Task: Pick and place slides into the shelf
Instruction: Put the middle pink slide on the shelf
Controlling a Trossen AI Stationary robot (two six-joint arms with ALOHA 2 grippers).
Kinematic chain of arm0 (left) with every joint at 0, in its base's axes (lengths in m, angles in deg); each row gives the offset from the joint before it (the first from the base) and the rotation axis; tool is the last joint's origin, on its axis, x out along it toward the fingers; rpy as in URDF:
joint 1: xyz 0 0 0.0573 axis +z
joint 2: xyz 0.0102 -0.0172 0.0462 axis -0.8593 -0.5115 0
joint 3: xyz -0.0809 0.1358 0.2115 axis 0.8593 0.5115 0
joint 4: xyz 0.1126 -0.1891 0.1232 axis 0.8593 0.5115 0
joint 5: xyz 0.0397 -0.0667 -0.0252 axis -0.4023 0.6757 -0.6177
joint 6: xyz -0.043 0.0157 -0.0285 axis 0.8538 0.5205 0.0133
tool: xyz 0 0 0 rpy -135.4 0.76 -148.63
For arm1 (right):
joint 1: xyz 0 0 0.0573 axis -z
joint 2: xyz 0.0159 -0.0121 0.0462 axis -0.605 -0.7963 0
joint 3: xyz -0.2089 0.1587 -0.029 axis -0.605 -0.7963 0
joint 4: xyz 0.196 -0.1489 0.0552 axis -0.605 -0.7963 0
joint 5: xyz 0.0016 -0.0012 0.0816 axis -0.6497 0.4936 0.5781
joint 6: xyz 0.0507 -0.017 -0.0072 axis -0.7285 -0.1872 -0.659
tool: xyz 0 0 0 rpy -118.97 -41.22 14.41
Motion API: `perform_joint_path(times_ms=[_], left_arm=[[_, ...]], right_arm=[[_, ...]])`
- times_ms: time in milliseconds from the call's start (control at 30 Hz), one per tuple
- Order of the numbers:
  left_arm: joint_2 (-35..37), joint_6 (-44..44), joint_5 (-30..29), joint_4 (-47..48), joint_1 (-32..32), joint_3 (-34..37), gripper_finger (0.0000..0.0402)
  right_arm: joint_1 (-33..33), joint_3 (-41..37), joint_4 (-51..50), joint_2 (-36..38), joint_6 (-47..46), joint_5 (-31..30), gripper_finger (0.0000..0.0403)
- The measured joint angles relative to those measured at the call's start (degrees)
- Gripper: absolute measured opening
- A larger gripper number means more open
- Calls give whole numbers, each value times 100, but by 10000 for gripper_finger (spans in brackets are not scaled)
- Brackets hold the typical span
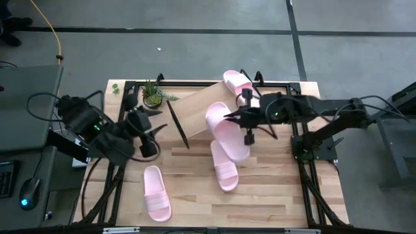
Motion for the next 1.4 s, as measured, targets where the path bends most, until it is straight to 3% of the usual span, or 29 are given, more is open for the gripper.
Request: perform_joint_path(times_ms=[333,533,733,1033,1133,1400], left_arm=[[544,-296,-14,-12,0,34,179],[1226,-291,-383,-137,0,946,179],[2255,-930,-353,-1833,0,2526,179],[3372,-3052,809,-5266,0,4722,179],[3540,-3352,914,-5853,0,5143,179],[3760,-3368,925,-6306,7,5750,179]], right_arm=[[851,-825,231,972,214,826,0],[1373,-1553,1283,1470,477,1636,0],[2022,-1870,1621,1398,619,2284,0],[2979,-1874,1792,899,781,3400,0],[3273,-1874,1801,750,785,3633,0],[3758,-1873,1980,301,919,4194,0]])
